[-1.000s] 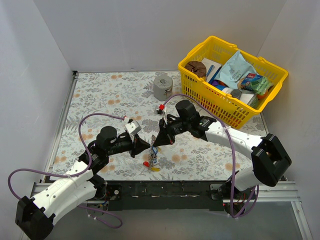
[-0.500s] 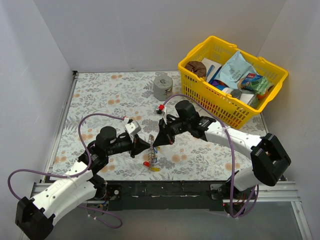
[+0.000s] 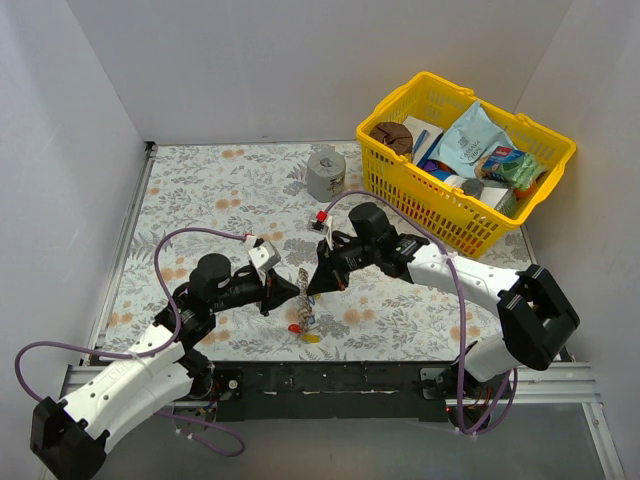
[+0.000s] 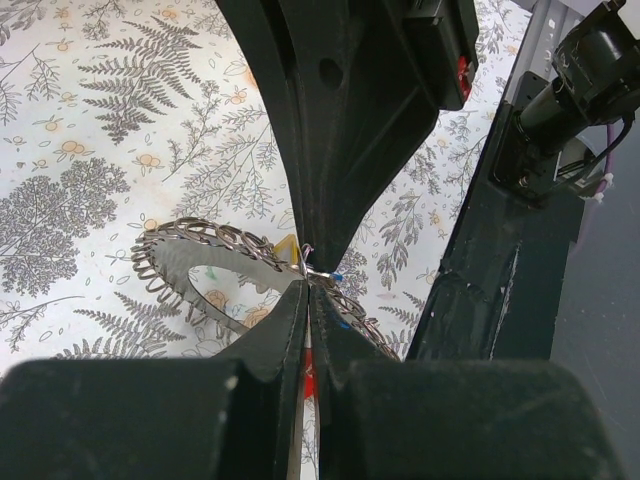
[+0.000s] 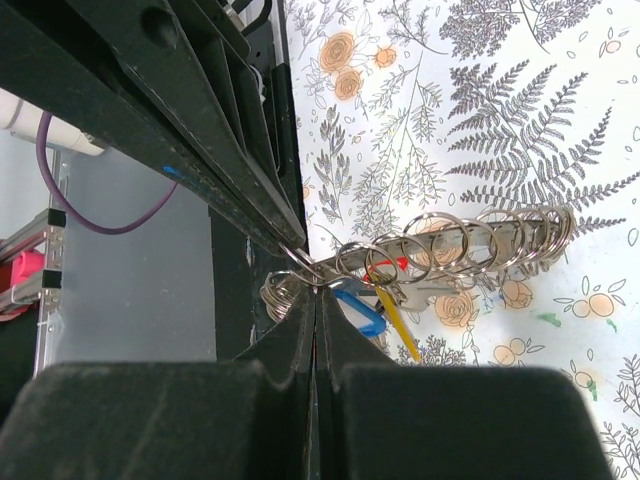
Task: Put the keys on the keyring
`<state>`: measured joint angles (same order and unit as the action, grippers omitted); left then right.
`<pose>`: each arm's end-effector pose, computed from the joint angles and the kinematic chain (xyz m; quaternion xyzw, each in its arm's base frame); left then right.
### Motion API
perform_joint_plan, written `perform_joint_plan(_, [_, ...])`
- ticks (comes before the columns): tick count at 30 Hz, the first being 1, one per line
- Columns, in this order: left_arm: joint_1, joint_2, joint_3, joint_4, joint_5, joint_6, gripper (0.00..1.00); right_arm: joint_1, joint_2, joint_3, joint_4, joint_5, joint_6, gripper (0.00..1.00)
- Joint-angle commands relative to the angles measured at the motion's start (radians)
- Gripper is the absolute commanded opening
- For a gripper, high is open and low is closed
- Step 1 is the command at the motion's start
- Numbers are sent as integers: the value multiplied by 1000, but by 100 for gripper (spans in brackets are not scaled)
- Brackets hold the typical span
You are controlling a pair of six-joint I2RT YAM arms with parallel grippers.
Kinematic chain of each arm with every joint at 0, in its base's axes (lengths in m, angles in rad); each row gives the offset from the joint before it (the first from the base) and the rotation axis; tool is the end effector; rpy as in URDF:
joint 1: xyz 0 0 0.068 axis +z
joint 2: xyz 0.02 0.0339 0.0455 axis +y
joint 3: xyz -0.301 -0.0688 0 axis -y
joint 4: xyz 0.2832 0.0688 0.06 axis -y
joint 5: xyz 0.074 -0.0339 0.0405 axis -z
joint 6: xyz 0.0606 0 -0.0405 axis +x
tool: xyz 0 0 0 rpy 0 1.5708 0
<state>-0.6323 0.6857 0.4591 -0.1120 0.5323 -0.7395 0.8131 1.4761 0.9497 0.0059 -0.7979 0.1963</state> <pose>0.1395 -0.1404 0.2570 0.1096 0.7944 -0.5192 0.2955 0.2210 0.2967 0.2649 -0.4276 0.7006 0.5176 0.2418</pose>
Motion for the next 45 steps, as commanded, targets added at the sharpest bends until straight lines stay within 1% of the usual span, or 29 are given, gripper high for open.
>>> perform_joint_plan(1, [-1, -28, 15, 46, 24, 8, 0, 3, 3, -19, 32, 6, 3, 1])
perform_joint_plan(16, [-1, -20, 15, 48, 29, 9, 0, 3, -8, -20, 42, 0, 3, 1])
perform_joint_plan(21, [-1, -17, 16, 49, 26, 9, 0, 3, -53, -42, 77, -4, -3, 1])
perform_joint_plan(34, [-3, -17, 19, 48, 18, 12, 0, 1, -125, -49, 34, 3, -43, 1])
perform_joint_plan(45, [-1, -17, 19, 48, 20, 14, 0, 1, -139, -45, 9, 13, -57, 1])
